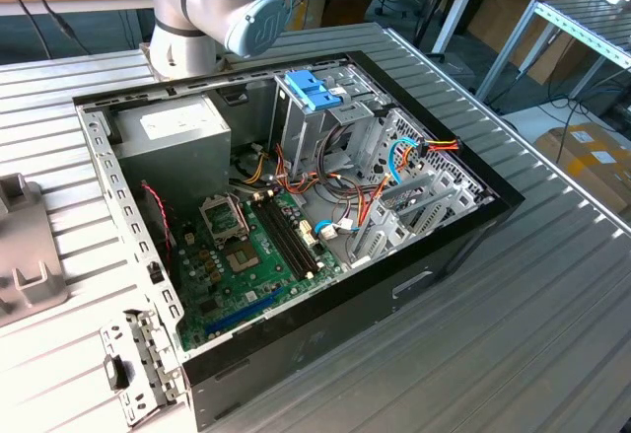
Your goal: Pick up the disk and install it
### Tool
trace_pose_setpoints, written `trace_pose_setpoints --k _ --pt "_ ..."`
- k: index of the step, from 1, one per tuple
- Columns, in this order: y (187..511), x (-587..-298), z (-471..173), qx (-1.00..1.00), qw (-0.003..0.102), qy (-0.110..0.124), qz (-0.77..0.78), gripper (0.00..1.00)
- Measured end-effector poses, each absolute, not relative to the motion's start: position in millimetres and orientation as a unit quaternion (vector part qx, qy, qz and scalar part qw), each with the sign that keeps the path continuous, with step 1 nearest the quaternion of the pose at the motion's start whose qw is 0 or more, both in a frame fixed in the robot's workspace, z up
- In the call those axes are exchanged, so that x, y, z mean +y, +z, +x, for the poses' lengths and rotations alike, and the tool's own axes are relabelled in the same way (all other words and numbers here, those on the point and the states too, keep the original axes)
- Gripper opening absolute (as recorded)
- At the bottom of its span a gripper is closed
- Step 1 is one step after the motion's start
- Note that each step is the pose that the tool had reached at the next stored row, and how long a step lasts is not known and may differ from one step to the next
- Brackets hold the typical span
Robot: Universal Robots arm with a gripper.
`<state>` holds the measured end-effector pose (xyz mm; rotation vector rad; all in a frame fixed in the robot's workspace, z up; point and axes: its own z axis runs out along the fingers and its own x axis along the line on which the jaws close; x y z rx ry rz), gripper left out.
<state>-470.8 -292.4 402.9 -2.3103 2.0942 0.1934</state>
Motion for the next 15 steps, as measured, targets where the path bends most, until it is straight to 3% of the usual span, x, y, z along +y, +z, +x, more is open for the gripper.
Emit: trace_pose_setpoints --k 15 --pt "408.6 -292.4 -470.7 0.67 0.009 0.062 -0.739 0.37"
